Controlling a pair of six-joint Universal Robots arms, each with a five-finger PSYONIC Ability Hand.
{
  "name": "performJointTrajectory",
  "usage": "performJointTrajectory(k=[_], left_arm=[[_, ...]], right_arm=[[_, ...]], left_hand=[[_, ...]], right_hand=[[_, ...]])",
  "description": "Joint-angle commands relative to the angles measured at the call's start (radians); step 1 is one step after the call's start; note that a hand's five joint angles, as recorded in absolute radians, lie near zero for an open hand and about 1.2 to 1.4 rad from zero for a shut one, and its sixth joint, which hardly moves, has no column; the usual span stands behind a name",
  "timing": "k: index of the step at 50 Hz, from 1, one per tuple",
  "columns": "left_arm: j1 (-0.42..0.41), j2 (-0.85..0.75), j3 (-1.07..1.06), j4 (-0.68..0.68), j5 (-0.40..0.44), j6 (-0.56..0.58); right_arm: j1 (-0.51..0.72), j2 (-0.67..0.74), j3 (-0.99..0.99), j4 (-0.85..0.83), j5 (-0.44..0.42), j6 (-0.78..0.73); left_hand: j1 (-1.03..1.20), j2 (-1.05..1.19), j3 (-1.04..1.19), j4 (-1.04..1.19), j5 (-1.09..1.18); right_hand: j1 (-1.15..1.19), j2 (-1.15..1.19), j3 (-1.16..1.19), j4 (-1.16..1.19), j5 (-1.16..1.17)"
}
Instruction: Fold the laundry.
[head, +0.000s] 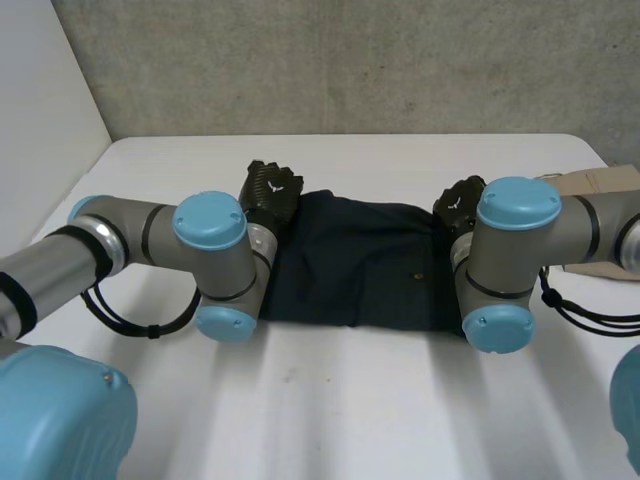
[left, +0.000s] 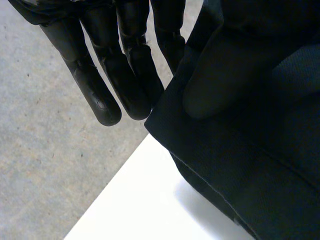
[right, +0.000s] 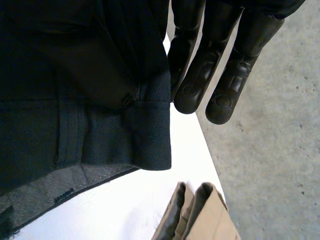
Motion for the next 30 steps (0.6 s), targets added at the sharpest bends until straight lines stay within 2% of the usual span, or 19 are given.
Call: performJointTrajectory(k=[1,2,3,4,5,6,12,17,20,25,30], left_arm=[[-0.001,-0.038,0.032,-0.011,-0.031,-0.013],[-0.001,-0.039,0.034,-0.013,-0.036,-0.030],[-0.001,-0.039,0.032,-0.013,-0.036,-0.041],[-0.001,-0.041,0.029,-0.014,-0.036,-0.054],[-0.001,-0.041,0.027,-0.014,-0.034,-0.071],[-0.001,-0.038,0.029,-0.016,-0.034,-0.094],[-0.012,-0.007,0.029,-0.027,-0.037,-0.154],[-0.013,0.077,0.001,-0.039,-0.037,-0.194],[-0.009,0.143,-0.048,-0.040,-0.030,-0.220],[-0.007,0.261,-0.138,-0.040,-0.025,-0.237],[-0.009,0.413,-0.307,-0.040,-0.013,-0.252]], right_arm=[[0.000,0.033,-0.032,0.004,0.028,-0.023],[0.000,0.031,-0.032,0.004,0.027,-0.017],[-0.002,0.030,-0.030,0.004,0.028,-0.016],[0.000,0.028,-0.027,0.002,0.028,-0.013],[0.000,0.025,-0.026,0.001,0.030,-0.008],[-0.002,0.021,-0.026,0.001,0.031,0.010],[-0.008,-0.067,-0.020,0.005,0.025,0.177],[-0.058,-0.257,0.031,0.016,-0.016,0.364],[-0.080,-0.334,0.051,0.033,-0.056,0.400],[-0.109,-0.424,0.083,0.192,-0.145,0.419],[-0.115,-0.475,0.140,0.347,-0.176,0.492]], left_hand=[[0.256,0.196,0.202,0.193,0.249],[0.256,0.196,0.202,0.193,0.249],[0.256,0.196,0.202,0.193,0.249],[0.109,0.048,0.054,0.045,0.101],[-0.311,-0.372,-0.366,-0.375,-0.319],[-0.946,-1.007,-1.001,-1.010,-0.954],[-0.965,-1.026,-1.020,-1.029,-0.973],[-0.965,-1.026,-1.020,-1.029,-0.973],[-0.965,-1.026,-1.020,-1.029,-0.973],[-0.965,-1.026,-1.020,-1.029,-0.973],[-0.965,-1.026,-1.020,-1.029,-0.973]], right_hand=[[0.406,0.217,0.206,0.205,0.220],[0.250,0.061,0.051,0.050,0.064],[-0.024,-0.214,-0.224,-0.225,-0.210],[-0.286,-0.476,-0.486,-0.487,-0.472],[-0.509,-0.699,-0.709,-0.710,-0.695],[-0.815,-1.005,-1.015,-1.016,-1.002],[-0.815,-1.005,-1.015,-1.016,-1.002],[-0.815,-1.005,-1.015,-1.016,-1.002],[-0.815,-1.005,-1.015,-1.016,-1.002],[-0.815,-1.005,-1.015,-1.016,-1.002],[-0.815,-1.005,-1.015,-1.016,-1.002]])
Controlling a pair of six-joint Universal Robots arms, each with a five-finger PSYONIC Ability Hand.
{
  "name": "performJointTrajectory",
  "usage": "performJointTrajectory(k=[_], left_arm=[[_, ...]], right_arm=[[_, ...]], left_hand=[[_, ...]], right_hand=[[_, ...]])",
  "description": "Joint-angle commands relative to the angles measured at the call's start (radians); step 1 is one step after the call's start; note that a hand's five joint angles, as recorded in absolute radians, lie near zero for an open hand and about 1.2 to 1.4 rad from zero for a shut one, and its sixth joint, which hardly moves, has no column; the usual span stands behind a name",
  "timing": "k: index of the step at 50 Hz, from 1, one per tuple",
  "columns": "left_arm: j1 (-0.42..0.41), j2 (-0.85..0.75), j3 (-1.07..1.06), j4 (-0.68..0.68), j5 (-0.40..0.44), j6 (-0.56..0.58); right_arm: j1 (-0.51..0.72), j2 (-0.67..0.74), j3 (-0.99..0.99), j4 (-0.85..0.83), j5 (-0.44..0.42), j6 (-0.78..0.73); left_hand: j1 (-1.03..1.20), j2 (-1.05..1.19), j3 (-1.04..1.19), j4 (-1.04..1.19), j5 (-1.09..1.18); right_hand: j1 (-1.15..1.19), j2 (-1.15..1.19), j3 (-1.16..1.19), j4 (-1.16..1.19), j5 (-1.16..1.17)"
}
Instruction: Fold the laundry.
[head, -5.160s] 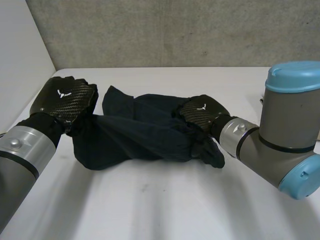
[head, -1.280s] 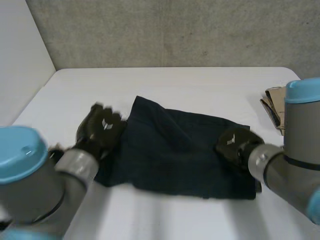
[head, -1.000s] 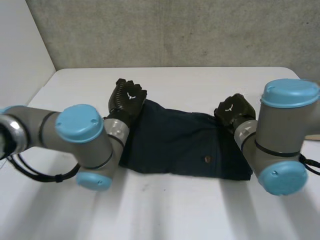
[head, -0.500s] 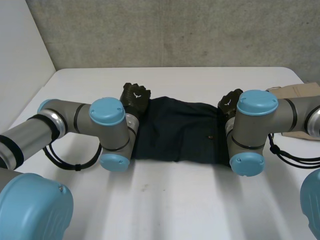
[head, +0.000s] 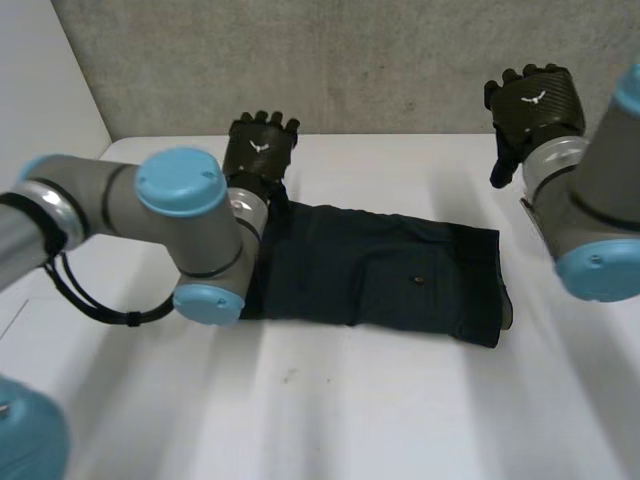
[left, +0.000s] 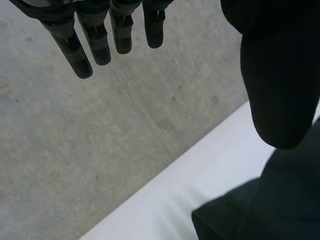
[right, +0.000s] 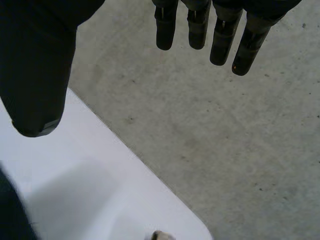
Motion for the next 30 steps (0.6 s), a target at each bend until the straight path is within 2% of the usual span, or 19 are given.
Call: performJointTrajectory(k=[1,5,6,11,19,22,30], left_arm=[[0.000,0.193,-0.209,0.001,0.019,-0.023],[-0.002,0.293,-0.361,0.013,0.073,-0.054],[-0.003,0.328,-0.421,0.016,0.094,-0.066],[-0.003,0.396,-0.544,0.024,0.114,-0.088],[0.001,0.440,-0.682,0.116,0.119,-0.089],[0.010,0.442,-0.714,0.165,0.119,-0.089],[0.027,0.440,-0.730,0.174,0.117,-0.089]], right_arm=[[-0.017,-0.078,0.080,0.213,-0.065,0.087],[-0.063,-0.118,0.205,0.245,-0.140,0.172],[-0.078,-0.130,0.260,0.244,-0.184,0.184],[-0.120,-0.164,0.430,0.194,-0.272,0.183],[-0.155,-0.150,0.610,-0.060,-0.286,0.186],[-0.153,-0.097,0.630,-0.155,-0.278,0.181],[-0.155,-0.017,0.611,-0.190,-0.275,0.181]], left_hand=[[-0.017,-0.032,-0.039,-0.030,-0.049],[-0.017,-0.032,-0.039,-0.030,-0.049],[-0.017,-0.032,-0.039,-0.030,-0.049],[-0.017,-0.032,-0.039,-0.030,-0.049],[-0.017,-0.032,-0.039,-0.030,-0.049],[-0.017,-0.032,-0.039,-0.030,-0.049],[-0.017,-0.032,-0.039,-0.030,-0.049]], right_hand=[[-0.029,-0.046,-0.041,-0.060,-0.061],[-0.029,-0.046,-0.041,-0.060,-0.061],[-0.029,-0.046,-0.041,-0.060,-0.061],[-0.007,-0.024,-0.020,-0.038,-0.039],[0.219,0.202,0.206,0.188,0.187],[0.304,0.287,0.291,0.273,0.272],[0.415,0.399,0.403,0.385,0.384]])
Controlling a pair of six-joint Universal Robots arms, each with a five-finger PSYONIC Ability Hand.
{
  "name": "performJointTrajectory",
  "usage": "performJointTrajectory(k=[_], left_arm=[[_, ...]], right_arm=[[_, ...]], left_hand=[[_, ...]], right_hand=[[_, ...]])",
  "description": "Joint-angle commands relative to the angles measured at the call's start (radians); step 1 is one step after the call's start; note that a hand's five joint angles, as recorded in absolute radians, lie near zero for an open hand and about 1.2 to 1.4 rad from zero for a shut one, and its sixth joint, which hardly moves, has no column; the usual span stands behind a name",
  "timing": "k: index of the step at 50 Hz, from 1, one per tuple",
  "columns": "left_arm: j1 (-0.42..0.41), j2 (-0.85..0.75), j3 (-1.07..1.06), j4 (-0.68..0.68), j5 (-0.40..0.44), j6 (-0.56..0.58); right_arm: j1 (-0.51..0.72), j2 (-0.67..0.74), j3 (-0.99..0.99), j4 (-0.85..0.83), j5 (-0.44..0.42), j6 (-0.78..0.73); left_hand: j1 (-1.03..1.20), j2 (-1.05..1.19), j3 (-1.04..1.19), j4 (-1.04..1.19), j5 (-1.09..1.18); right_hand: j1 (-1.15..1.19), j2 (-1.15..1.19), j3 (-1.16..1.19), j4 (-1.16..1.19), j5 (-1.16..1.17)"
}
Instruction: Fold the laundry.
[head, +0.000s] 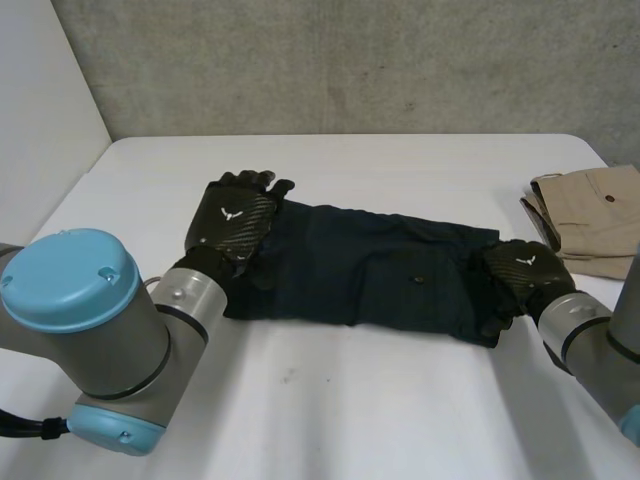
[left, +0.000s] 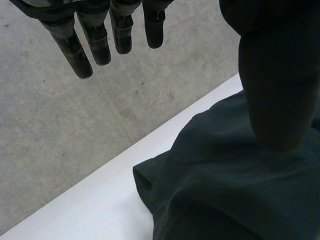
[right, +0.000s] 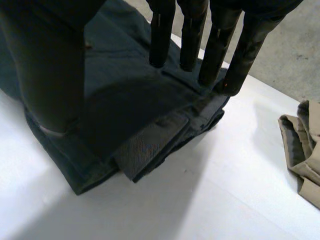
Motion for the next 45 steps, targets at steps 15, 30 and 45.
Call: performJointTrajectory(k=[15,30,45], left_arm=[[0.011,-0.006,-0.031,0.028,-0.002,0.001],[0.014,0.015,-0.035,0.026,-0.010,0.000],[0.014,0.024,-0.032,0.023,-0.013,0.001]], right_arm=[[-0.005,0.110,-0.046,-0.067,-0.009,-0.005],[-0.216,0.028,-0.050,0.071,-0.001,-0.366],[-0.003,-0.050,-0.204,0.094,0.028,-0.463]], left_hand=[[-0.017,-0.032,-0.039,-0.030,-0.049],[-0.017,-0.032,-0.039,-0.030,-0.049],[-0.017,-0.032,-0.039,-0.030,-0.049]], right_hand=[[1.007,0.946,0.943,0.940,0.958],[1.007,0.946,0.943,0.940,0.958],[1.007,0.946,0.943,0.940,0.958]])
